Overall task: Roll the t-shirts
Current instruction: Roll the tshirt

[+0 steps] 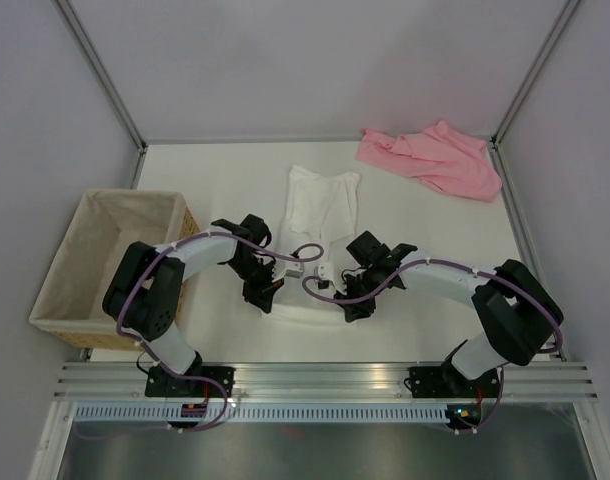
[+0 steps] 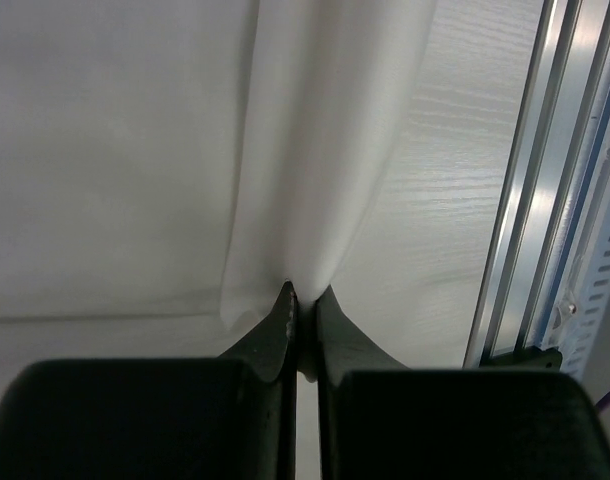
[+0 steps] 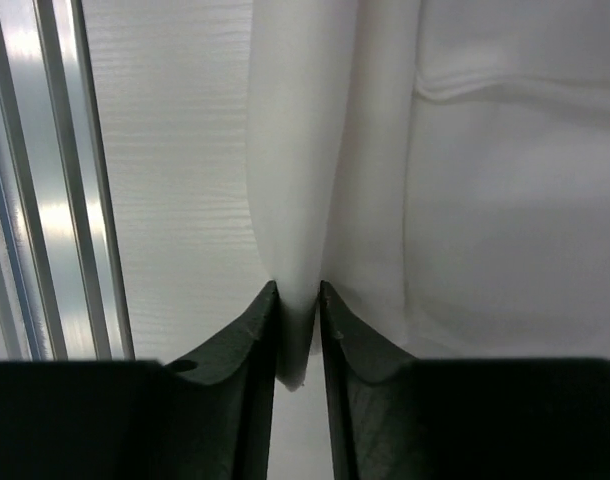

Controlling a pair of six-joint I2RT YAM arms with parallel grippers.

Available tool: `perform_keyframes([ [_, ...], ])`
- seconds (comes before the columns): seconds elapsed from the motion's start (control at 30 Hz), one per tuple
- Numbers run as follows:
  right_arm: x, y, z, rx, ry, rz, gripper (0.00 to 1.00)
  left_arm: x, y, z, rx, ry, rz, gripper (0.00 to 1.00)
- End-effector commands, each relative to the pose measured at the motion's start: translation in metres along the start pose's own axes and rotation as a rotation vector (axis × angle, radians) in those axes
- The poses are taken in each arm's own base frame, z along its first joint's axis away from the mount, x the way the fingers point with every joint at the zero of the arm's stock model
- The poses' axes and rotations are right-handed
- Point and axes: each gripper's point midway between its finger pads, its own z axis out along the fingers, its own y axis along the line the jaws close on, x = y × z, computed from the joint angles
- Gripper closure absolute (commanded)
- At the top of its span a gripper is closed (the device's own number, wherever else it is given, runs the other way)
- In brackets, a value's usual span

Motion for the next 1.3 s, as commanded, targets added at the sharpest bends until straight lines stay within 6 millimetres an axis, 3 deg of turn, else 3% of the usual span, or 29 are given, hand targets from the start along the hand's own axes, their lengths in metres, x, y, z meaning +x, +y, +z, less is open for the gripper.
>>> perform_keyframes([
  [0.0, -0.003, -0.010, -0.010, 0.015, -0.034, 0.067, 0.68, -0.006, 0.010, -0.003, 0.005, -0.019, 0.012, 0.97],
  [0.17, -0.009, -0.019, -0.015, 0.013, -0.067, 0.132, 0.66, -0.014, 0.020, -0.003, 0.003, -0.048, -0.028, 0.96],
  [0.3, -0.009, -0.022, -0.014, 0.016, -0.066, 0.153, 0.67, -0.008, 0.020, -0.001, 0.006, -0.037, -0.037, 0.95],
  [0.33, -0.009, -0.022, -0.013, 0.012, -0.066, 0.155, 0.70, -0.008, 0.020, -0.001, 0.006, -0.038, -0.039, 0.95],
  [0.37, -0.008, -0.022, -0.012, 0.005, -0.064, 0.156, 0.84, -0.007, 0.019, -0.001, 0.008, -0.037, -0.041, 0.95],
  [0.4, -0.010, -0.023, -0.013, 0.004, -0.068, 0.152, 0.91, -0.007, 0.019, -0.001, 0.008, -0.036, -0.045, 0.95],
  [0.47, -0.009, -0.022, -0.011, -0.001, -0.058, 0.162, 1.00, -0.006, 0.020, -0.002, 0.002, -0.036, -0.048, 0.95],
  [0.57, -0.006, -0.006, -0.012, -0.078, -0.054, 0.240, 1.00, -0.003, 0.018, -0.006, -0.004, -0.020, -0.040, 0.97],
  [0.63, -0.018, 0.010, -0.016, -0.161, -0.100, 0.216, 1.00, 0.001, 0.006, -0.009, 0.025, -0.010, -0.045, 0.98],
  [0.73, -0.039, 0.012, -0.021, -0.196, -0.191, 0.328, 1.00, 0.004, -0.009, -0.015, 0.035, -0.012, -0.040, 0.98],
  [0.9, -0.040, 0.002, -0.014, -0.161, -0.232, 0.487, 1.00, -0.001, -0.009, -0.017, 0.060, -0.059, -0.115, 0.98],
  [1.03, -0.019, -0.032, -0.009, -0.003, -0.238, 0.647, 1.00, -0.005, 0.002, -0.014, 0.065, -0.078, -0.174, 0.97],
  [1.13, -0.003, -0.043, -0.007, 0.038, -0.224, 0.734, 1.00, -0.004, 0.015, -0.013, 0.021, -0.075, -0.175, 0.96],
  [1.27, 0.000, -0.047, -0.009, 0.050, -0.235, 0.745, 0.91, 0.000, 0.030, -0.011, -0.020, -0.076, -0.196, 0.96],
])
